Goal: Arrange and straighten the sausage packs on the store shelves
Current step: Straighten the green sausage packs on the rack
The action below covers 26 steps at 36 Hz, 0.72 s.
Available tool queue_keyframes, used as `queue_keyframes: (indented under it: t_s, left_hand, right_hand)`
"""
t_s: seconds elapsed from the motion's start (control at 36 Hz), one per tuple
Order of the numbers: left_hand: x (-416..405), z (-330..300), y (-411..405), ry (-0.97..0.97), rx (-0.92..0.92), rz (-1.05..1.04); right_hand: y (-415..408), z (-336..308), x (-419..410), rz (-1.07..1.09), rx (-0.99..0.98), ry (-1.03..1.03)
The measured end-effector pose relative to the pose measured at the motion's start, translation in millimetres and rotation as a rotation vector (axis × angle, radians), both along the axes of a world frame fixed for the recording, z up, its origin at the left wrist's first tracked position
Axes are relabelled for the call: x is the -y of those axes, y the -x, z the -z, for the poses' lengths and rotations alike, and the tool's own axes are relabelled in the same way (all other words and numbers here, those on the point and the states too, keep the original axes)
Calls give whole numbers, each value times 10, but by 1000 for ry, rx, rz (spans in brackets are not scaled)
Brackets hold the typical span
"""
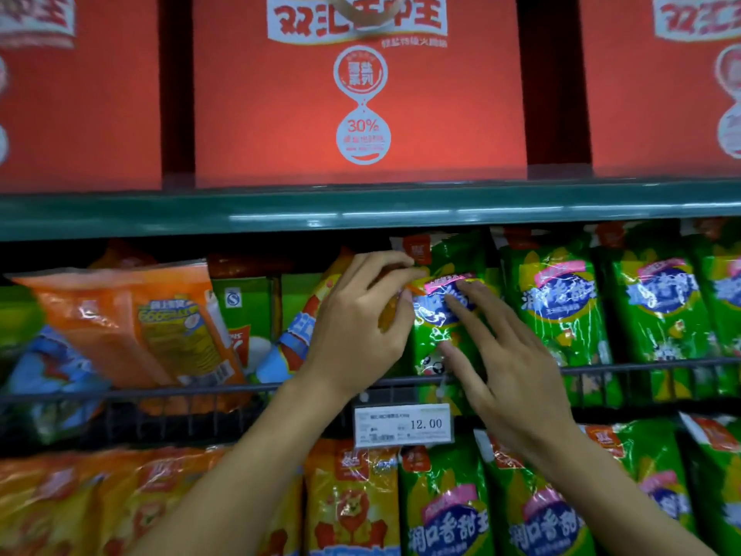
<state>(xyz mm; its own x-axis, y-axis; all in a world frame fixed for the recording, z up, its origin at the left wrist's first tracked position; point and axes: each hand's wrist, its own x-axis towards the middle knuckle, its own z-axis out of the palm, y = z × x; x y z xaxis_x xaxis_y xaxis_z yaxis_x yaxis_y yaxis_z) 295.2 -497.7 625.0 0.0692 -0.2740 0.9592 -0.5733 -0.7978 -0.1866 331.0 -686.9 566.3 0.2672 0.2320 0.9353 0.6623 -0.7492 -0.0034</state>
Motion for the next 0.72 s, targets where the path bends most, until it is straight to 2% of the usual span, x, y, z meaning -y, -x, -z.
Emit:
queue_keyframes:
  t_s: [0.14,0.22,0.28,0.42,0.72]
  left_hand:
    - [-283,88,209,93,-267,1]
    - [-477,156,305,126,-341,-27]
    - [-580,190,344,127,-358,-60]
    - [-723,263,365,149,-415,-109]
    - [-740,297,356,236,-535,-231]
  right_hand:
    - [112,26,-11,-221,82,-176]
    - [279,48,-123,-279,110,-177]
    - [407,37,-242,-322,40,-152]
    - [625,-108,-547,-323,-353,-122]
    - [464,-468,-810,-128,-555,18]
